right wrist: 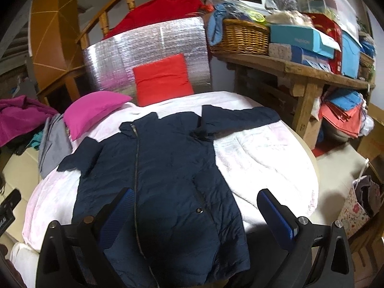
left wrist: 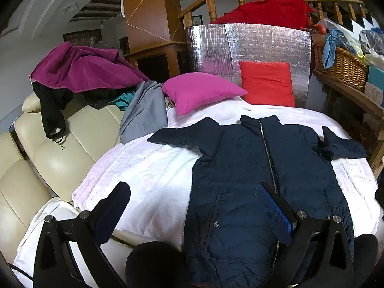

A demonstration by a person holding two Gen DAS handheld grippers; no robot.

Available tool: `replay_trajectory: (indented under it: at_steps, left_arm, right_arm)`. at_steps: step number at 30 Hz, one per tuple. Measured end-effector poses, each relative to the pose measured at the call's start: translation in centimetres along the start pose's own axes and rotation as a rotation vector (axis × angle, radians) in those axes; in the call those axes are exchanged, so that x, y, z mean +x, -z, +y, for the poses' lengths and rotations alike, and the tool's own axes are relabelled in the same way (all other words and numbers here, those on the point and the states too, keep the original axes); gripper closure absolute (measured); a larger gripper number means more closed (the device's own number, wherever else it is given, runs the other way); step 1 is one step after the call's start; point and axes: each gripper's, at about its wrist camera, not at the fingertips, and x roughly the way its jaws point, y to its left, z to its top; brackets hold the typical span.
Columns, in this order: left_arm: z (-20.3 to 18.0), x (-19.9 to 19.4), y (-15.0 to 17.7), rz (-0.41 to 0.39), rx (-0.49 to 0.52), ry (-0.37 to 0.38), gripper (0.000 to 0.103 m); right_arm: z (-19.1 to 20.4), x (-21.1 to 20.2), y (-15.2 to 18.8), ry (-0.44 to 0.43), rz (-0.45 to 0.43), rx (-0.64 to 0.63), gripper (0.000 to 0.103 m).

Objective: Fold large clothes

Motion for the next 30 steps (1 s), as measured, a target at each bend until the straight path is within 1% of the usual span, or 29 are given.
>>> replay_trajectory:
  at_steps: [2,4,8,11,13,15,16,18,19,20,22,24,25,26,29,30]
  left_arm:
    - [-0.2,0.7,-0.3,0.004,0.007,-0.005,0.000]
    - [-0.6,1.8,-0.9,0.015,0.013,0.001,0.000]
    - [-2.5,6.4,-2.6,0.084,0.045,0.027,0.000]
    - [-4.8,11.7,-3.6,0.177,0.051,0.061,0.000]
    - [-6.9,16.3,-3.7,0.265,0.060,0.091,0.000]
    - [-8.8,20.3,-3.5,0.337,0.068,0.086,0.000]
    - [-9.7,22.2,-3.2,0.360,0.080,0.093,0.000]
    - [-11.6,26.2,-2.5,0.416,0.084,0.065,0.000]
    - [-12.2,27.8,-2.3,0.447,0.080,0.058,0.000]
    - [-12.9,29.3,-2.1,0.475,0.071,0.058,0.000]
    - [-14.1,31.5,-2.2,0.479,0.053,0.052,0.000]
    - [-15.3,32.6,-2.5,0.453,0.054,0.039,0.000]
    - [-15.8,33.1,-2.5,0.440,0.059,0.041,0.000]
    - [-16.4,33.6,-2.4,0.424,0.068,0.052,0.000]
    - [-17.5,34.6,-1.1,0.402,0.116,0.055,0.000]
    - [-17.4,34.6,-0.9,0.399,0.109,0.063,0.000]
  right_arm:
    - [-0.6,0.7,-0.7,0.015,0.002,0.012,0.000]
    - [-1.3,1.9,-1.7,0.012,0.013,0.022,0.000]
    - [-2.5,5.6,-4.5,0.001,0.024,0.060,0.000]
    - [-4.2,9.9,-7.0,-0.012,0.027,0.099,0.000]
    - [-6.0,13.5,-8.4,-0.028,0.039,0.150,0.000]
    - [-8.4,17.3,-9.6,-0.057,0.051,0.225,0.000]
    - [-9.6,19.1,-10.0,-0.074,0.052,0.266,0.000]
    - [-12.6,23.4,-11.0,-0.115,0.071,0.370,0.000]
    - [-13.6,24.9,-11.2,-0.133,0.080,0.410,0.000]
    - [-15.3,27.0,-11.6,-0.157,0.092,0.479,0.000]
    - [-18.3,30.7,-12.1,-0.208,0.118,0.620,0.000]
    - [-20.6,33.2,-12.3,-0.240,0.128,0.729,0.000]
    - [-22.0,35.0,-12.5,-0.288,0.128,0.793,0.000]
    - [-23.0,36.3,-12.6,-0.307,0.134,0.834,0.000]
    - [-25.1,38.7,-12.4,-0.296,0.138,0.927,0.002]
    - [-25.7,39.6,-12.4,-0.285,0.146,0.945,0.005]
